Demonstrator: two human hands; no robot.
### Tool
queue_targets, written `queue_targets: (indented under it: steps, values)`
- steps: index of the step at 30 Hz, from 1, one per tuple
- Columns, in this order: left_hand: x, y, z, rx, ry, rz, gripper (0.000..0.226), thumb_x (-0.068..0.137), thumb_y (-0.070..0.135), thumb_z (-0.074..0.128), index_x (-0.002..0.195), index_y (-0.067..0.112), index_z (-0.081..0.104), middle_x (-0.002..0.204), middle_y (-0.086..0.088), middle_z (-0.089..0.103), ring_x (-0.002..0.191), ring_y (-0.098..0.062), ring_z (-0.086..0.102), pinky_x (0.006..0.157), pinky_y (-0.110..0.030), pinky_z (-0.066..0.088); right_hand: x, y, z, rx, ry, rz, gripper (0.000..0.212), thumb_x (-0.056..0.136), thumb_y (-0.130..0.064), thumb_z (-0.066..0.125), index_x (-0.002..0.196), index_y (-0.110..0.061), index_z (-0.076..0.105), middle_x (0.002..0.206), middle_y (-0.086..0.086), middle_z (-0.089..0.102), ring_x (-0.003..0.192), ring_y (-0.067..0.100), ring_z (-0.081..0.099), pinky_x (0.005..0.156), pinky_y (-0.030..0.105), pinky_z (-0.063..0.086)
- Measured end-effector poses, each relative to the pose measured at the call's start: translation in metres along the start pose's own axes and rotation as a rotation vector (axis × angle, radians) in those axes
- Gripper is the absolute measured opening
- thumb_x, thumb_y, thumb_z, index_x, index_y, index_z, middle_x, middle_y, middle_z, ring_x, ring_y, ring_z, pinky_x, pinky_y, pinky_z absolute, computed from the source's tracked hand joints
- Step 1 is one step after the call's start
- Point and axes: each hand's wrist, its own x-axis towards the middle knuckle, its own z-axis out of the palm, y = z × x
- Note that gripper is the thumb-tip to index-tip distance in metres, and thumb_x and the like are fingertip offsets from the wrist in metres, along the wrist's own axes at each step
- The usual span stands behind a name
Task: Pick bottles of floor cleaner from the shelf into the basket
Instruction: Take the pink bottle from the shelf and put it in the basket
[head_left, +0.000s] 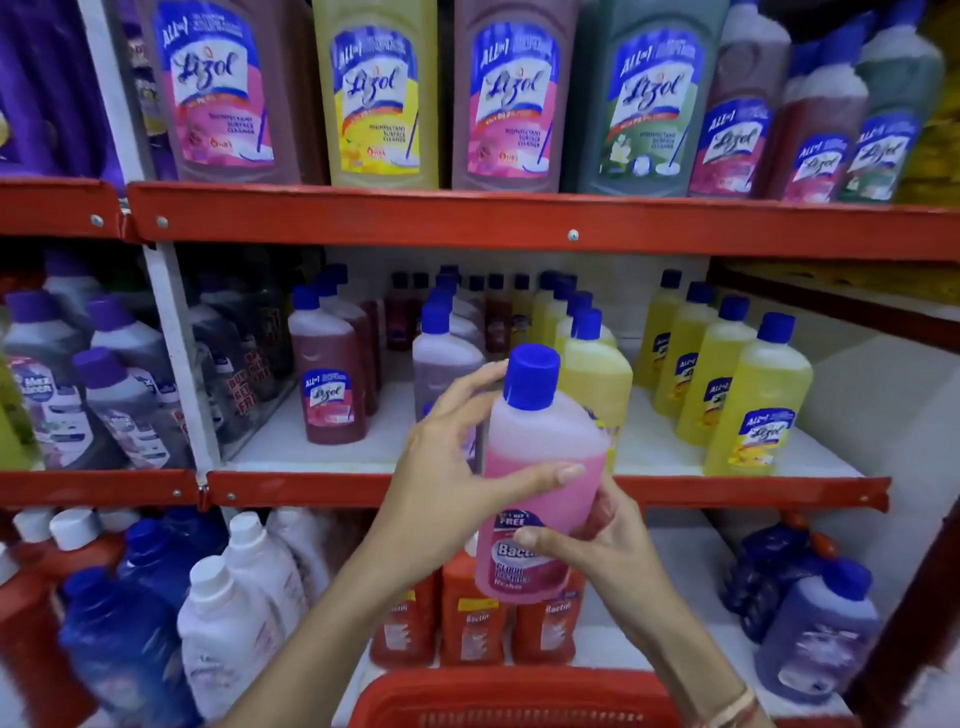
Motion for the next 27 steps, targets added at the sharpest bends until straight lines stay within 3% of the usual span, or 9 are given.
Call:
queue_targets:
  steps: [3,8,11,15,18,21,24,26,27]
  values:
    - [-0.007,-0.023,0.009,-0.085,-0.029,-0.103,0.052,0.057,0.034,0.088,0.105,0.030,0.069,0.129,0.011,0.055,0.119,-0.005,0.050,0.099,-0.035,0.044,-0.010,0.016,-0.007,-0.033,-0.022,0.069,0.076,0.064,0.005,0.078,0.130,-0.017,0.048,0.117,0.005,0.071,0.105,0.020,0.068,0.079,0.026,0.057]
    - [-0.042,-0.058,0.031,-0.280,-0.037,-0.320,0.052,0.053,0.013,0.089,0.102,0.016,0.071,0.122,-0.003,0.062,0.110,-0.012,0.060,0.089,-0.026,0.050,-0.034,0.047,-0.023,-0.152,-0.086,0.229,0.073,0.073,-0.012,0.074,0.135,-0.028,0.038,0.126,-0.001,0.064,0.113,0.012,0.063,0.089,0.033,0.054]
    - [-0.068,-0.078,0.043,-0.268,-0.044,-0.415,0.050,0.052,0.010,0.089,0.099,0.014,0.072,0.111,0.000,0.068,0.103,-0.009,0.062,0.083,-0.021,0.050,-0.051,0.071,-0.035,-0.214,-0.105,0.319,0.067,0.079,-0.003,0.068,0.134,-0.027,0.039,0.122,-0.007,0.063,0.110,0.003,0.062,0.088,0.020,0.052]
    - [-0.110,-0.109,0.061,-0.301,-0.086,-0.575,0.048,0.049,0.007,0.090,0.094,0.010,0.072,0.092,-0.003,0.075,0.083,-0.011,0.066,0.078,-0.028,0.055,-0.080,0.115,-0.050,-0.331,-0.109,0.406,0.058,0.078,-0.009,0.073,0.130,-0.015,0.050,0.122,0.003,0.066,0.110,0.009,0.062,0.093,0.026,0.052]
    - [-0.145,-0.136,0.078,-0.322,-0.091,-0.669,0.047,0.047,0.000,0.089,0.090,0.014,0.073,0.079,0.009,0.075,0.076,-0.004,0.064,0.071,-0.021,0.053,-0.102,0.152,-0.059,-0.392,-0.118,0.459,0.059,0.072,-0.011,0.078,0.126,-0.015,0.055,0.120,0.003,0.067,0.107,0.009,0.061,0.097,0.030,0.050]
    - [-0.180,-0.164,0.094,-0.296,-0.081,-0.792,0.056,0.038,0.016,0.093,0.091,0.015,0.074,0.087,0.000,0.076,0.080,-0.011,0.066,0.078,-0.034,0.056,-0.122,0.188,-0.064,-0.434,-0.119,0.528,0.057,0.069,-0.007,0.079,0.121,-0.017,0.057,0.116,0.002,0.066,0.101,0.005,0.060,0.093,0.022,0.049]
    - [-0.215,-0.195,0.110,-0.282,-0.076,-0.896,0.064,0.028,0.028,0.092,0.089,0.018,0.074,0.089,-0.005,0.075,0.079,-0.016,0.064,0.082,-0.046,0.055,-0.140,0.221,-0.065,-0.511,-0.116,0.589,0.055,0.068,-0.002,0.079,0.119,-0.009,0.058,0.109,0.000,0.063,0.094,-0.003,0.054,0.084,0.005,0.042]
    - [-0.237,-0.212,0.121,-0.247,-0.081,-0.966,0.068,0.023,0.033,0.093,0.087,0.021,0.074,0.089,-0.008,0.074,0.078,-0.015,0.063,0.082,-0.048,0.055,-0.153,0.244,-0.065,-0.588,-0.115,0.628,0.051,0.068,-0.002,0.078,0.116,-0.003,0.060,0.106,0.000,0.062,0.094,-0.001,0.055,0.078,-0.001,0.039]
    - [-0.245,-0.219,0.126,-0.223,-0.079,-0.994,0.071,0.021,0.035,0.092,0.088,0.020,0.074,0.089,-0.008,0.074,0.077,-0.013,0.063,0.081,-0.045,0.056,-0.159,0.255,-0.065,-0.605,-0.113,0.655,0.050,0.068,-0.002,0.078,0.115,-0.002,0.061,0.106,0.000,0.063,0.096,0.004,0.056,0.078,0.003,0.040]
